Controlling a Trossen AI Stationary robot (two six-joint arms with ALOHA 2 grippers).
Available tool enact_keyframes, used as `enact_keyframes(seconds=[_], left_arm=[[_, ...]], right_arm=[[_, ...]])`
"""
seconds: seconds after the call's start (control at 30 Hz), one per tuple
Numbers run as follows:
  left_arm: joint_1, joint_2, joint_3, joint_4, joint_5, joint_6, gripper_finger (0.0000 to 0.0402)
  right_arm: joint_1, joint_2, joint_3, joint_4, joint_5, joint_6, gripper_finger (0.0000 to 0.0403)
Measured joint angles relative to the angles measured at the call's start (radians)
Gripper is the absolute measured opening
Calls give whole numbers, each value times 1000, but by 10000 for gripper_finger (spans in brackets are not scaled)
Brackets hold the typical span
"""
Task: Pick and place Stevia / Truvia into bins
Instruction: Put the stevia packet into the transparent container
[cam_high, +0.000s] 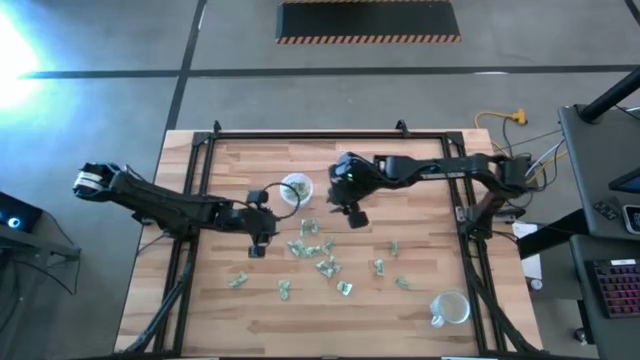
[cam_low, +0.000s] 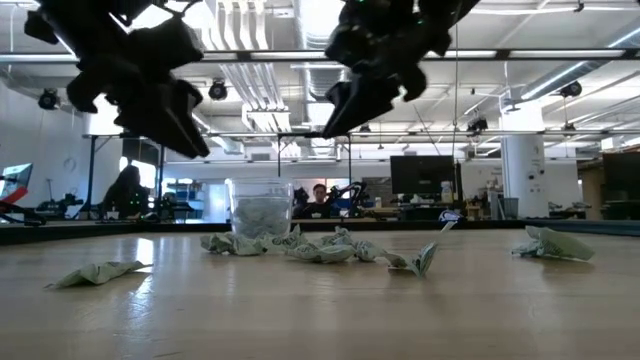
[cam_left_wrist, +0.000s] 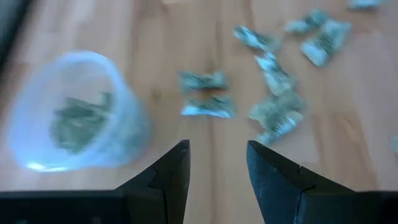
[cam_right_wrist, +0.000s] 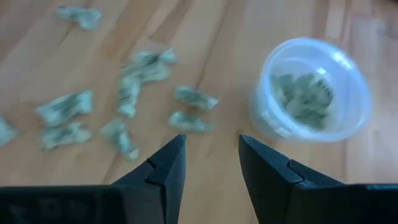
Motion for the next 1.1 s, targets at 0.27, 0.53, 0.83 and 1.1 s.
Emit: enact_keyframes(seconds=[0.27,0.53,0.83,1.1], left_arm=[[0,145,0,77,58,-1,141],[0,265,1,169,93,1,141],[0,348,1,249,149,-1,141],[-1,427,3,290,164,1,141]], right_arm=[[17,-198,-270,54,-2,71,123],[19,-385,-515,167,2,143,121],[19,-569,-613,191,10,199,117],[21,-631,-627,195,11,235,108]])
